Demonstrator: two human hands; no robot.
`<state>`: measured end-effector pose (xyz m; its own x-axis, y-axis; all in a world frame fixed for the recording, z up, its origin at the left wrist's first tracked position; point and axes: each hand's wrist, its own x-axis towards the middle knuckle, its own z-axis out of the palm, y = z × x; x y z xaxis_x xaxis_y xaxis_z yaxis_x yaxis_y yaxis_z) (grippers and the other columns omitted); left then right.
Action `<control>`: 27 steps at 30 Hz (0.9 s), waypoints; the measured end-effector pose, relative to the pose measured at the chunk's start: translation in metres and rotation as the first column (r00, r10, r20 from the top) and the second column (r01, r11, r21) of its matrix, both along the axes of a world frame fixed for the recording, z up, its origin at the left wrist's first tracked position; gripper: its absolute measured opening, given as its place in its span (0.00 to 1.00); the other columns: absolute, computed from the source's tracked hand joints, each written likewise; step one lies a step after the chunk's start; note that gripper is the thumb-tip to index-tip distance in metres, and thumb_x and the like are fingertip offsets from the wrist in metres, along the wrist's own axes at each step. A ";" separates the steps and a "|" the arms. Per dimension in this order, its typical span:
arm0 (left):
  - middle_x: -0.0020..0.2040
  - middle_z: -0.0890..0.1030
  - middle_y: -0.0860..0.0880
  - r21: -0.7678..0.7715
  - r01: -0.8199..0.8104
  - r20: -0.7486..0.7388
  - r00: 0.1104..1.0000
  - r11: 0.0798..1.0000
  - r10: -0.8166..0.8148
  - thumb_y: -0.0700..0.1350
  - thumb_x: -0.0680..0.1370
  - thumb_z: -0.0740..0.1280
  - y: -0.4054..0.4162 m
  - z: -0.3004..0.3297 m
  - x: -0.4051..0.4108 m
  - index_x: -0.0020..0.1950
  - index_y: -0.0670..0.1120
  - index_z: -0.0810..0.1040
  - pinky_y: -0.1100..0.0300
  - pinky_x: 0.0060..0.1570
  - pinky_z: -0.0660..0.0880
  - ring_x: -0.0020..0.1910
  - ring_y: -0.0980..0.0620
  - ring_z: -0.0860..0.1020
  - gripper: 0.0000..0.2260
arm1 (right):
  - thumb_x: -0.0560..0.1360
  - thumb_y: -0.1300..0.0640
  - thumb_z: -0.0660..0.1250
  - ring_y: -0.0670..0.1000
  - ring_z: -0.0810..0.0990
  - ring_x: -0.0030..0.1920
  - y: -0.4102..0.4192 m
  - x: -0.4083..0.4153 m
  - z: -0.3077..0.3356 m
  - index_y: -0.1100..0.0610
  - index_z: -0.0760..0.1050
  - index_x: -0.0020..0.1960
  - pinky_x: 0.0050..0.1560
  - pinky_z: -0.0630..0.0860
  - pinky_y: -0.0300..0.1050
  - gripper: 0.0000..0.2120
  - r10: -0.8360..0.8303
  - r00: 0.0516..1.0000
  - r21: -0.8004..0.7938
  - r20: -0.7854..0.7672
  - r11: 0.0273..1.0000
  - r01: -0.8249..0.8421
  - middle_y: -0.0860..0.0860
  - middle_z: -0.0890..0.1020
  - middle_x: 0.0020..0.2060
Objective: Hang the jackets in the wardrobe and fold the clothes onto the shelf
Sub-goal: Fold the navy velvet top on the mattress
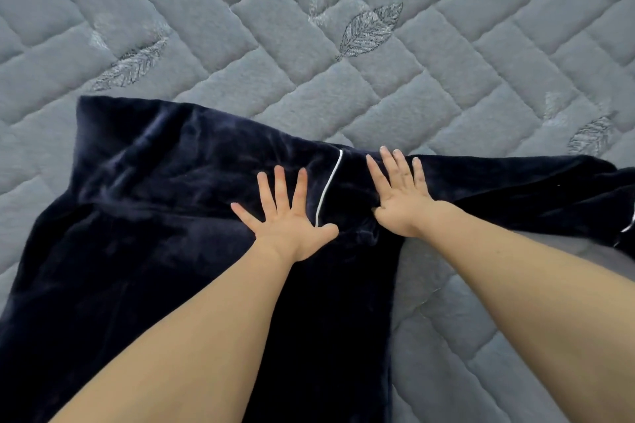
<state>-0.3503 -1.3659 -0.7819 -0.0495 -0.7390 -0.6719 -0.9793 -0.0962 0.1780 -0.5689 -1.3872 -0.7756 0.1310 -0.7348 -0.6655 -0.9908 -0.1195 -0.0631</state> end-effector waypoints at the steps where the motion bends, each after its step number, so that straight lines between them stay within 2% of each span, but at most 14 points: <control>1: 0.61 0.11 0.53 -0.005 -0.001 0.002 1.000 1.000 0.001 0.75 0.60 0.51 0.000 0.000 0.000 0.59 0.63 0.12 0.26 0.50 0.19 0.62 0.46 0.12 0.49 | 0.76 0.51 0.52 0.51 0.18 0.69 0.000 -0.001 -0.001 0.43 0.16 0.65 0.70 0.23 0.58 0.42 0.002 1.000 -0.005 0.008 1.000 -0.002 0.48 0.20 0.69; 3: 0.61 0.11 0.53 -0.007 0.001 0.009 1.000 1.000 0.000 0.76 0.60 0.50 0.000 0.000 0.000 0.59 0.63 0.12 0.26 0.50 0.19 0.62 0.46 0.12 0.49 | 0.77 0.50 0.52 0.50 0.18 0.68 0.002 -0.003 -0.003 0.43 0.15 0.65 0.70 0.22 0.57 0.42 0.002 1.000 -0.023 0.026 1.000 -0.001 0.48 0.20 0.69; 6: 0.62 0.11 0.53 -0.008 -0.006 0.016 1.000 1.000 0.006 0.76 0.60 0.50 0.001 0.003 -0.002 0.59 0.64 0.12 0.26 0.51 0.20 0.63 0.47 0.13 0.49 | 0.76 0.50 0.52 0.50 0.19 0.70 0.004 -0.003 -0.005 0.44 0.19 0.70 0.69 0.21 0.57 0.42 -0.013 0.998 -0.048 0.057 0.999 0.015 0.50 0.23 0.73; 8: 0.66 0.14 0.53 -0.005 -0.017 0.033 0.999 1.000 0.018 0.75 0.60 0.51 0.002 0.005 -0.003 0.60 0.65 0.13 0.26 0.53 0.22 0.63 0.47 0.13 0.49 | 0.76 0.50 0.53 0.51 0.22 0.72 0.005 -0.005 -0.003 0.45 0.23 0.74 0.70 0.23 0.56 0.42 -0.014 0.996 -0.075 0.090 0.997 0.021 0.51 0.25 0.74; 13: 0.77 0.26 0.51 -0.013 -0.067 0.165 0.984 0.998 0.068 0.74 0.63 0.54 -0.001 0.022 -0.017 0.74 0.61 0.26 0.23 0.59 0.29 0.73 0.44 0.23 0.51 | 0.77 0.37 0.54 0.50 0.35 0.78 0.019 -0.044 0.016 0.44 0.33 0.78 0.75 0.31 0.52 0.40 0.069 0.976 -0.253 0.207 0.967 -0.014 0.50 0.38 0.79; 14: 0.79 0.31 0.49 -0.079 -0.070 0.193 0.978 0.994 0.084 0.70 0.66 0.57 0.002 0.029 -0.027 0.78 0.57 0.30 0.22 0.61 0.32 0.75 0.43 0.27 0.50 | 0.77 0.35 0.55 0.51 0.36 0.78 0.024 -0.063 0.021 0.44 0.34 0.78 0.75 0.32 0.53 0.40 0.057 0.980 -0.282 0.191 0.959 0.000 0.50 0.39 0.79; 16: 0.80 0.44 0.45 -0.320 -0.024 0.183 0.979 0.947 0.087 0.59 0.68 0.62 0.016 0.045 -0.060 0.81 0.48 0.44 0.23 0.66 0.38 0.78 0.42 0.40 0.46 | 0.78 0.37 0.56 0.52 0.39 0.79 0.040 -0.114 0.030 0.46 0.35 0.79 0.76 0.35 0.57 0.41 -0.038 0.992 -0.334 0.119 0.940 0.076 0.51 0.41 0.79; 17: 0.78 0.51 0.43 -0.445 0.014 0.146 0.988 0.895 0.058 0.55 0.67 0.64 0.024 0.050 -0.082 0.79 0.46 0.51 0.25 0.68 0.42 0.77 0.41 0.47 0.43 | 0.78 0.38 0.58 0.54 0.39 0.79 0.050 -0.145 0.034 0.47 0.35 0.79 0.76 0.37 0.59 0.42 -0.121 0.989 -0.349 0.080 0.926 0.141 0.51 0.41 0.79; 19: 0.73 0.61 0.41 -0.582 0.105 0.084 0.994 0.807 -0.068 0.51 0.67 0.64 0.038 0.058 -0.137 0.76 0.45 0.61 0.32 0.69 0.53 0.70 0.39 0.60 0.38 | 0.77 0.39 0.59 0.56 0.40 0.79 0.072 -0.212 0.040 0.48 0.35 0.79 0.76 0.39 0.60 0.42 -0.329 0.944 -0.341 0.014 0.886 0.314 0.52 0.40 0.79; 21: 0.71 0.66 0.42 -0.580 0.229 0.053 0.968 0.782 -0.244 0.51 0.70 0.62 0.045 0.063 -0.203 0.76 0.46 0.63 0.42 0.64 0.63 0.64 0.39 0.66 0.34 | 0.77 0.39 0.60 0.57 0.41 0.79 0.095 -0.275 0.048 0.48 0.37 0.80 0.76 0.41 0.60 0.43 -0.565 0.824 -0.296 -0.035 0.793 0.532 0.52 0.40 0.79; 22: 0.73 0.65 0.43 -0.548 0.280 0.026 0.948 0.788 -0.318 0.51 0.73 0.61 0.046 0.063 -0.237 0.78 0.47 0.60 0.45 0.63 0.64 0.65 0.40 0.66 0.33 | 0.77 0.39 0.61 0.58 0.43 0.79 0.105 -0.303 0.051 0.49 0.39 0.80 0.76 0.42 0.60 0.43 -0.682 0.731 -0.271 -0.035 0.710 0.650 0.53 0.41 0.79; 23: 0.77 0.61 0.44 -0.494 0.322 -0.006 0.927 0.807 -0.374 0.52 0.75 0.59 0.045 0.062 -0.268 0.80 0.48 0.56 0.45 0.67 0.63 0.70 0.40 0.63 0.33 | 0.76 0.38 0.62 0.59 0.45 0.78 0.114 -0.327 0.054 0.50 0.41 0.80 0.76 0.45 0.60 0.43 -0.785 0.620 -0.237 -0.013 0.605 0.760 0.54 0.43 0.80; 25: 0.82 0.48 0.49 -0.379 0.381 -0.065 0.898 0.844 -0.435 0.51 0.79 0.56 0.042 0.056 -0.322 0.81 0.48 0.47 0.42 0.75 0.52 0.79 0.41 0.49 0.33 | 0.76 0.39 0.64 0.62 0.55 0.77 0.129 -0.367 0.056 0.55 0.45 0.80 0.75 0.54 0.57 0.44 -0.926 0.360 -0.113 0.116 0.348 0.931 0.57 0.50 0.79; 27: 0.82 0.42 0.51 -0.235 0.408 -0.102 0.892 0.882 -0.440 0.51 0.80 0.54 0.034 0.045 -0.358 0.82 0.48 0.44 0.40 0.77 0.44 0.80 0.42 0.41 0.32 | 0.75 0.40 0.67 0.61 0.65 0.72 0.135 -0.393 0.050 0.60 0.53 0.79 0.70 0.64 0.53 0.43 -0.948 0.082 0.105 0.308 0.120 0.987 0.58 0.62 0.76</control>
<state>-0.7085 -1.3322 -0.7365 -0.4757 -0.7430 -0.4708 -0.8786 0.3762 0.2941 -0.9618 -1.2524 -0.7254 -0.6235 -0.4087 -0.6665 -0.1909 0.9063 -0.3771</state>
